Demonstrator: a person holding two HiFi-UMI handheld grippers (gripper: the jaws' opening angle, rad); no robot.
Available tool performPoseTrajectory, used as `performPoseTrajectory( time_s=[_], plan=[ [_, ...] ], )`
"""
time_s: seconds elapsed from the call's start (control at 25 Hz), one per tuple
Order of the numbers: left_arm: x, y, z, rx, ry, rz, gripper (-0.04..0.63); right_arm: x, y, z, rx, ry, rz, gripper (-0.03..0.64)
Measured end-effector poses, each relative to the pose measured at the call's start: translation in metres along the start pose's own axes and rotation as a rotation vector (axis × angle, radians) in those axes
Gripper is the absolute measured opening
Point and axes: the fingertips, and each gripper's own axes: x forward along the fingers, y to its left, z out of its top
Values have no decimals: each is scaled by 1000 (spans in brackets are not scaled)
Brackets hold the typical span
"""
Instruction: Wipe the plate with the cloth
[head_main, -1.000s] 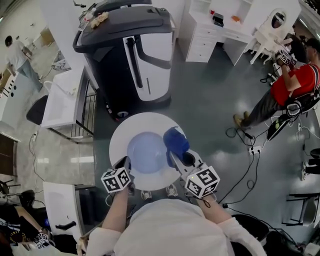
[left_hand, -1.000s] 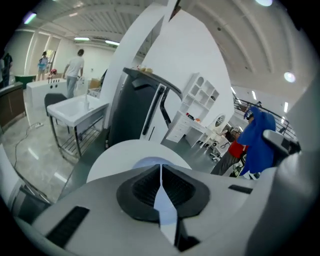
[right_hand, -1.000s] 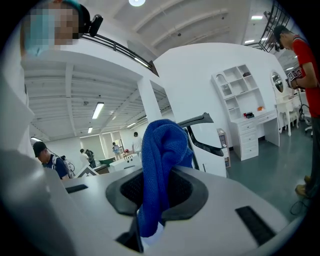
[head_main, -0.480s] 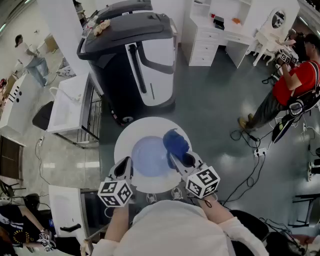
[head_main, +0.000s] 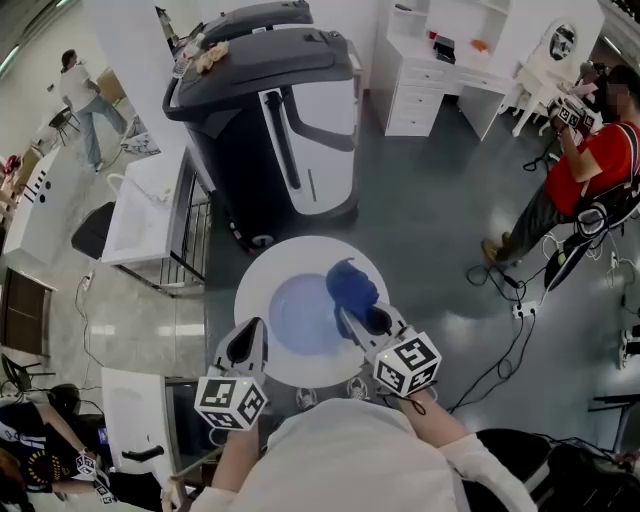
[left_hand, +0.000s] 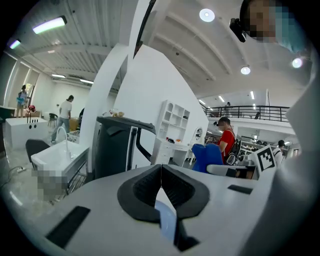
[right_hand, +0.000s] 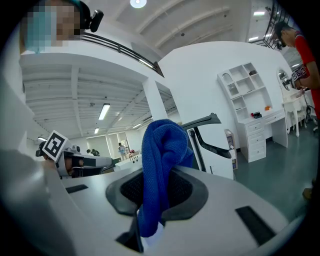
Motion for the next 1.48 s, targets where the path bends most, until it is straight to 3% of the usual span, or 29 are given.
performPoseTrajectory(
  time_s=[0.28,1.48],
  plan=[
    [-5,-8,9,62,-14,-11,34,5,9,-3,-6,17,25,89],
    [-3,2,-3,27,-16,-3,34,13,8,-20,-39,92,10,89]
  ],
)
